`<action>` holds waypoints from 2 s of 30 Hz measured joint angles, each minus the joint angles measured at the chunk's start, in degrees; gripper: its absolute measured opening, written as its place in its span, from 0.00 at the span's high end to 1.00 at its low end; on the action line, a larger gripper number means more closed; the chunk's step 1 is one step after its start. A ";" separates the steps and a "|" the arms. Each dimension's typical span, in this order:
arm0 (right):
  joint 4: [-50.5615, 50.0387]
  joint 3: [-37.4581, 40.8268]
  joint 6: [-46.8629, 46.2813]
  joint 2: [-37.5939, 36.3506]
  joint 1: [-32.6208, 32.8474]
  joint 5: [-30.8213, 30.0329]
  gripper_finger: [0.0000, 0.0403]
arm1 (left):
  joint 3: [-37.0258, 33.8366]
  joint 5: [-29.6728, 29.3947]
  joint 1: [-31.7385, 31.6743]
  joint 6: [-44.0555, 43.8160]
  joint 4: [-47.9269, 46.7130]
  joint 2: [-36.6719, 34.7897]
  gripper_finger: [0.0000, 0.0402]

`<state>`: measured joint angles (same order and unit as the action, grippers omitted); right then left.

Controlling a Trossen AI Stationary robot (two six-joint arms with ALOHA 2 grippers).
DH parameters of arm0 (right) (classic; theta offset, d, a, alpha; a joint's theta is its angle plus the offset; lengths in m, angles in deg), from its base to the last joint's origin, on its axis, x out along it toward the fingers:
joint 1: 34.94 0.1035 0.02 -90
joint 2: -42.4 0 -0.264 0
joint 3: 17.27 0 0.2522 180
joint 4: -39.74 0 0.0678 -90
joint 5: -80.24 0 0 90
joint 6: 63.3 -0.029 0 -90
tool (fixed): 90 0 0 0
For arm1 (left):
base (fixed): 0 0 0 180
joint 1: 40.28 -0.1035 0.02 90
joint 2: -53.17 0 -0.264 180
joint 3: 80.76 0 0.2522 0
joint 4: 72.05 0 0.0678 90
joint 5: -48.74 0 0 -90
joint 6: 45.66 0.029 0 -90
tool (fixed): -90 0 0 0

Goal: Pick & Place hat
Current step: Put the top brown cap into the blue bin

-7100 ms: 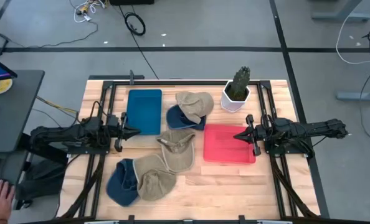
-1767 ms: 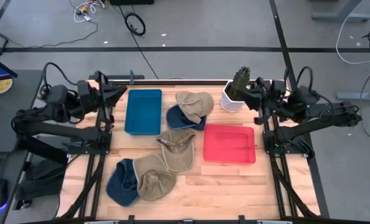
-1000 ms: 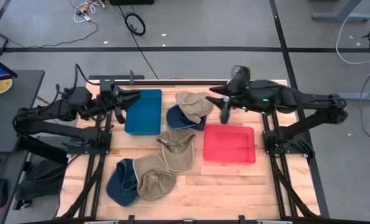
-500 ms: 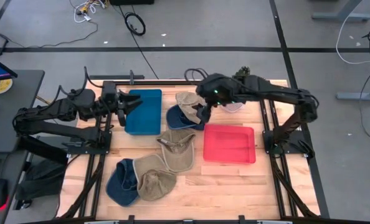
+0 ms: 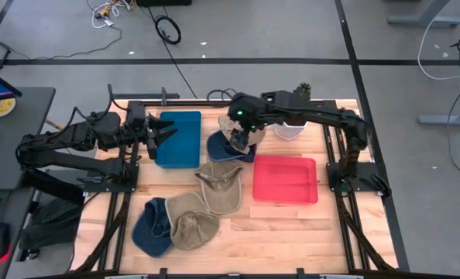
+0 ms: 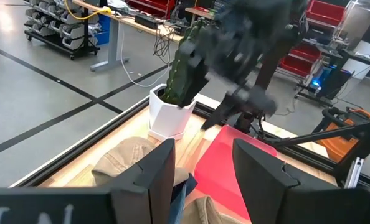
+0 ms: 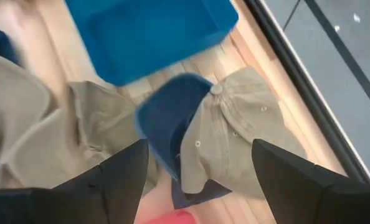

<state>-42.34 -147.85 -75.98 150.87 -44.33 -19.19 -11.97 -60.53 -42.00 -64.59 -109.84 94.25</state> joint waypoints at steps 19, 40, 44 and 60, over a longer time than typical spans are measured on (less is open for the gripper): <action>3.41 0.00 -4.87 13.35 -1.86 -0.02 0.29 | 0.00 2.58 0.02 0.05 -1.66 0.02 0.59; 2.84 0.09 -8.33 20.73 -4.14 -4.18 0.30 | 0.00 2.56 0.04 0.03 -1.68 0.02 0.59; 2.86 0.09 -8.18 20.71 -5.10 -6.09 0.39 | 0.00 2.56 0.04 0.03 -1.68 0.02 0.59; -1.12 0.09 -0.82 15.04 -7.41 -8.77 0.99 | 0.00 2.56 0.02 0.15 -2.51 0.04 0.59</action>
<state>-43.46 -147.76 -76.80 165.92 -51.74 -27.96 -11.97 -57.97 -41.98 -64.44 -112.35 94.30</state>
